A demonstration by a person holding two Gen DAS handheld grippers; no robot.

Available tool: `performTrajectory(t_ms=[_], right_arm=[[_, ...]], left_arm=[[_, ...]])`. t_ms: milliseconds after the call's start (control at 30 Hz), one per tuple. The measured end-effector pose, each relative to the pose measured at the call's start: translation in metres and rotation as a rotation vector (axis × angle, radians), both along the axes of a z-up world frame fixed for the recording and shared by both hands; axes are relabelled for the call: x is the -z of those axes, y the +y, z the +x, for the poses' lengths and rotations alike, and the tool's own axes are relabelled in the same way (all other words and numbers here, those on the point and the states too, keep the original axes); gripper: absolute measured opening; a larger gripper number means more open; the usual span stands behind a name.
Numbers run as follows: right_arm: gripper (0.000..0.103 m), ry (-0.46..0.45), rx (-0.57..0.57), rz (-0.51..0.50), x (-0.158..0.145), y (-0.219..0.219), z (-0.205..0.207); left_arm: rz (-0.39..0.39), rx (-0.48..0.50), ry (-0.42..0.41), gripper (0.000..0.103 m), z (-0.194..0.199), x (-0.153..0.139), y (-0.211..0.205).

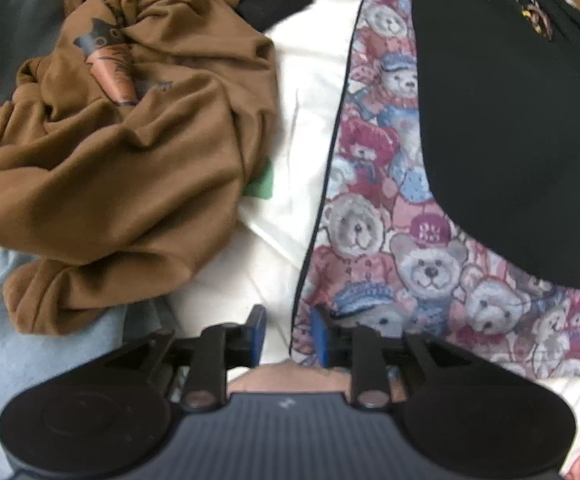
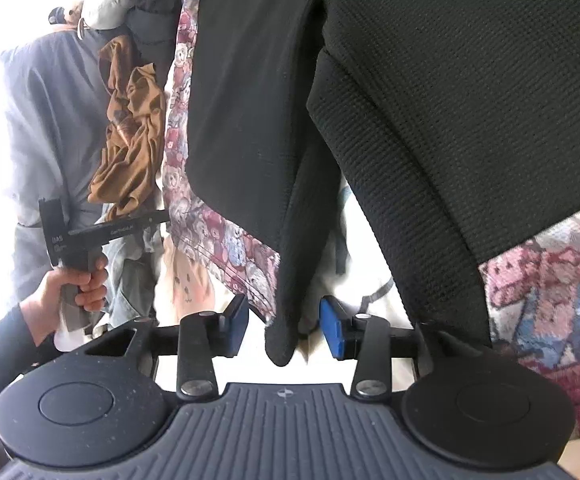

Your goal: Fold clothes

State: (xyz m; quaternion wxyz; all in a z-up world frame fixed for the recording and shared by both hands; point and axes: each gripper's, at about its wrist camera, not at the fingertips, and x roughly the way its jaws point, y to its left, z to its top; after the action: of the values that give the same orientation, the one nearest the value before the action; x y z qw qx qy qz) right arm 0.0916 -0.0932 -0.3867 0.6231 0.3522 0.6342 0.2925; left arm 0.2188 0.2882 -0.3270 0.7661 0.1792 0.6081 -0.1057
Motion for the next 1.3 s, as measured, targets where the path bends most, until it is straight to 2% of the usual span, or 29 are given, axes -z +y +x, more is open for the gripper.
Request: performTrajectory(t_ms=[200,233,267,300,433,500,600,767,900,1300], right_arm=[[0.038,0.074,0.041,0.045,0.016,0.005,0.004],[0.032,0.086,0.042,0.044,0.018,0.006,0.004],[0.018,0.097,0.043,0.042,0.02,0.006,0.003],[0.012,0.109,0.043,0.041,0.022,0.007,0.003],[0.001,0.082,0.019,0.045,0.015,0.009,0.001],[0.0,0.068,0.007,0.048,0.011,0.01,0.001],[0.0,0.047,-0.012,0.051,0.005,0.011,0.0],[0.0,0.023,-0.035,0.059,-0.002,0.013,-0.001],[0.0,0.012,-0.049,0.064,-0.003,0.016,-0.001],[0.0,0.021,-0.087,0.004,0.007,0.028,-0.006]], left_arm=[[-0.08,-0.072,0.021,0.026,-0.003,0.002,0.012],[-0.09,-0.075,0.026,0.025,-0.004,0.003,0.013],[-0.099,-0.079,0.03,0.024,-0.005,0.004,0.014],[-0.109,-0.082,0.035,0.024,-0.006,0.004,0.015],[-0.133,-0.092,0.041,0.017,-0.006,0.008,0.02],[-0.138,-0.096,0.04,0.009,-0.002,0.007,0.021],[-0.109,-0.099,0.045,0.005,-0.001,0.0,0.019],[-0.077,-0.091,0.036,0.005,0.001,-0.025,0.01],[-0.04,-0.079,0.027,0.005,0.011,-0.033,-0.009],[0.052,-0.032,0.067,0.005,0.011,-0.013,-0.023]])
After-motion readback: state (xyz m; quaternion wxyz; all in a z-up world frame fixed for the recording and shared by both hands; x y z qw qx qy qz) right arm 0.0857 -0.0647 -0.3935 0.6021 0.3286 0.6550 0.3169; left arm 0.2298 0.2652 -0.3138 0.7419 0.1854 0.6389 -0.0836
